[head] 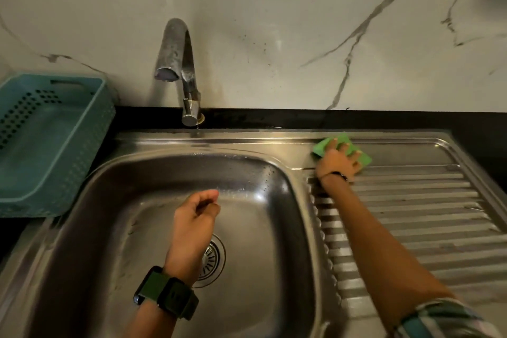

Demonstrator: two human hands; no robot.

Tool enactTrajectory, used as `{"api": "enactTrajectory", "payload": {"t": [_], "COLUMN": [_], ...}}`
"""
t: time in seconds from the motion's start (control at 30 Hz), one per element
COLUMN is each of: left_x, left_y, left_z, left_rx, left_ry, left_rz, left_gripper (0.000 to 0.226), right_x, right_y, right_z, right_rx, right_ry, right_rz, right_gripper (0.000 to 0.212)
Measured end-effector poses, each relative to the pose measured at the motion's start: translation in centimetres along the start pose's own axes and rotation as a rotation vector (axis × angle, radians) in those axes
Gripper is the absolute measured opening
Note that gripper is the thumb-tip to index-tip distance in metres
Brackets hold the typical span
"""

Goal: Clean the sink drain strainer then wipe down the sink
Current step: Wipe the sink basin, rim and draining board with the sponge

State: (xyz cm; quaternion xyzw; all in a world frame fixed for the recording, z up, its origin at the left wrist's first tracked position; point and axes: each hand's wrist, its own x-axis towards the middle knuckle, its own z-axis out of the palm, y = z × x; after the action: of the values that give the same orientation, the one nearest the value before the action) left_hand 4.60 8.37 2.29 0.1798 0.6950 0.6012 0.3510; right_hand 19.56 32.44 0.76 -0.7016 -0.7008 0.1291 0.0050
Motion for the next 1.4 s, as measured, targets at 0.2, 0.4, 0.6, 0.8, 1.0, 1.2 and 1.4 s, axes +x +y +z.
{"api": "enactTrajectory", "payload": {"t": [0.2,0.4,0.6,0.8,1.0,1.2,1.4], "left_x": [0.3,0.3,-0.7,-1.2,-1.6,-2.6,-2.2], "left_y": [0.6,1.2,0.9,1.9,2.6,2.4,2.6], "left_z": [1.8,3.7,5.7,6.4,8.2,9.4,8.2], "left_rx": [0.009,0.032,0.075,0.112,0.091,0.069,0.076], "left_ry": [-0.016,-0.013,-0.046,-0.046,-0.022,-0.011,-0.019], "left_rz": [0.025,0.046,0.039,0.027,0.031,0.035,0.052], "left_gripper": [0.023,0.024,0.021,0.02,0.024,0.025,0.025], "right_x": [-3.4,-5.8,-1.7,5.2,9.6,8.6,1.2], "right_y": [-6.5,-8.1,-5.2,3.5,17.2,12.7,-2.8], "right_z": [2.7,4.8,3.1,-1.9,-5.8,-4.4,-0.3], "right_rx": [0.093,-0.112,-0.399,-0.46,-0.139,0.108,0.25], "right_ry": [-0.005,-0.03,-0.06,-0.061,-0.077,0.068,-0.01], "right_rz": [-0.137,-0.619,-1.179,-1.064,-0.387,0.027,-0.09], "right_gripper": [0.071,0.074,0.069,0.061,0.068,0.044,0.057]}}
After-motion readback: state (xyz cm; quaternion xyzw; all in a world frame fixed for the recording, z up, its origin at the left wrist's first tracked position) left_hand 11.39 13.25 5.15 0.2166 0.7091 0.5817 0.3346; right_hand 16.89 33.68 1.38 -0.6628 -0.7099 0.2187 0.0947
